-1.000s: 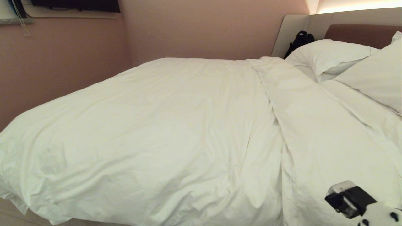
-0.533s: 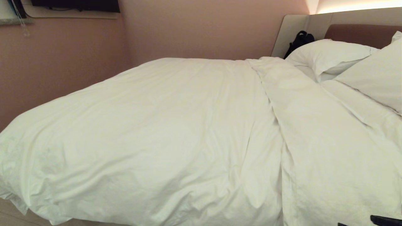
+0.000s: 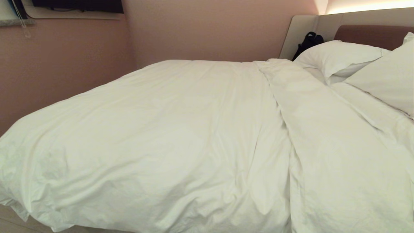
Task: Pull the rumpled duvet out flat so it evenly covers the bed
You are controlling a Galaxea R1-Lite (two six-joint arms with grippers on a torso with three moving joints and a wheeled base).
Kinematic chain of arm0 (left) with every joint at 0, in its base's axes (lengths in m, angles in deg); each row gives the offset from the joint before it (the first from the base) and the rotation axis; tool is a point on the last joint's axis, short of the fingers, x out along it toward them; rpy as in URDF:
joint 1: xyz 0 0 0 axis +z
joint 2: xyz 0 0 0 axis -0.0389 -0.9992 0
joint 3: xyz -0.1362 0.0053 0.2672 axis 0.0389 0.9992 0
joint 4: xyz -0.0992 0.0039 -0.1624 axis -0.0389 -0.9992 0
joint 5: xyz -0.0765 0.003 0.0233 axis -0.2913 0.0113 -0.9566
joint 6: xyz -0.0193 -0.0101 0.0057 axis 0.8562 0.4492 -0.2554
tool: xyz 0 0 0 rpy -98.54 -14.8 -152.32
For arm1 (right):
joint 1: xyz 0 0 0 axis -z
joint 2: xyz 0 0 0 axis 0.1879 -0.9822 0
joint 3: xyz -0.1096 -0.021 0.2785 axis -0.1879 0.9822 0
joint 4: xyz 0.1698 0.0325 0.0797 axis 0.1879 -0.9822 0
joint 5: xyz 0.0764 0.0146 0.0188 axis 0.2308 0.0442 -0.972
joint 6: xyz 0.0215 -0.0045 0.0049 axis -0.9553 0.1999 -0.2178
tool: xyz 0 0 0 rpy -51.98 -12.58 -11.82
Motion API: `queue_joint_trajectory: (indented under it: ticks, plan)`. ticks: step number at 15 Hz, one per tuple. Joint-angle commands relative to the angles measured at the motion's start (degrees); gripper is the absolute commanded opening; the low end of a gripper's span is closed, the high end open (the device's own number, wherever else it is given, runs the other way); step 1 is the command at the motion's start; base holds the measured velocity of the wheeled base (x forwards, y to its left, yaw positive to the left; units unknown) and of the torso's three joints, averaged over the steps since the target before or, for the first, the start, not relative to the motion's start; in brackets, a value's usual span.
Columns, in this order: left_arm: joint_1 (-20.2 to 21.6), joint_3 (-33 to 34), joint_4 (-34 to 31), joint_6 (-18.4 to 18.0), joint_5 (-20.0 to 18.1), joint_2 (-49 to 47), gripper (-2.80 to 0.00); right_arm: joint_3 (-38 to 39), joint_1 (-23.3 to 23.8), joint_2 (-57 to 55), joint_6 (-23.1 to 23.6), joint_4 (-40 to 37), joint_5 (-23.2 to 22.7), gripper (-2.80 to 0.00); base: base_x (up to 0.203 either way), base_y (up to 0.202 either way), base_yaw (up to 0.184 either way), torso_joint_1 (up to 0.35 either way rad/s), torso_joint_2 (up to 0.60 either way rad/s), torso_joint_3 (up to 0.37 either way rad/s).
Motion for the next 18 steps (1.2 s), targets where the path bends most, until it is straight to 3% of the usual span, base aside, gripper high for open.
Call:
queue_joint_trajectory:
  ticks: [1, 4, 5, 12, 15, 18]
  plan:
    - [0.02, 0.0, -0.03, -0.01, 0.01, 0.0, -2.8, -0.14, 0.27, 3.56, -0.2, -4.77, 1.79, 0.0, 0.0, 0.0, 0.0, 0.0, 0.0, 0.0]
    - [0.02, 0.0, -0.03, -0.01, 0.01, 0.0, -2.8, 0.23, 0.28, 6.63, -0.15, -7.12, 1.8, 0.0, 0.0, 0.0, 0.0, 0.0, 0.0, 0.0]
    - [0.02, 0.0, -0.03, -0.01, 0.01, 0.0, -2.8, 0.56, 0.28, 7.63, -0.2, -8.3, 1.8, -2.8, 0.0, 0.0, 0.0, 0.0, 0.0, 0.0]
    - [0.02, 0.0, -0.03, -0.01, 0.01, 0.0, -2.8, 2.82, 0.01, 12.1, -0.82, -10.85, 2.73, -2.8, 0.0, 0.0, 0.0, 0.0, 0.0, 0.0]
    - [0.02, 0.0, -0.03, -0.01, 0.01, 0.0, -2.8, 1.48, 0.16, 11.68, -0.82, -10.77, 10.22, -2.8, 0.0, 0.0, 0.0, 0.0, 0.0, 0.0]
    - [0.02, 0.0, -0.03, -0.01, 0.01, 0.0, -2.8, 0.07, 2.47, 11.44, -0.24, -10.72, 13.63, -2.8, 0.0, 0.0, 0.0, 0.0, 0.0, 0.0]
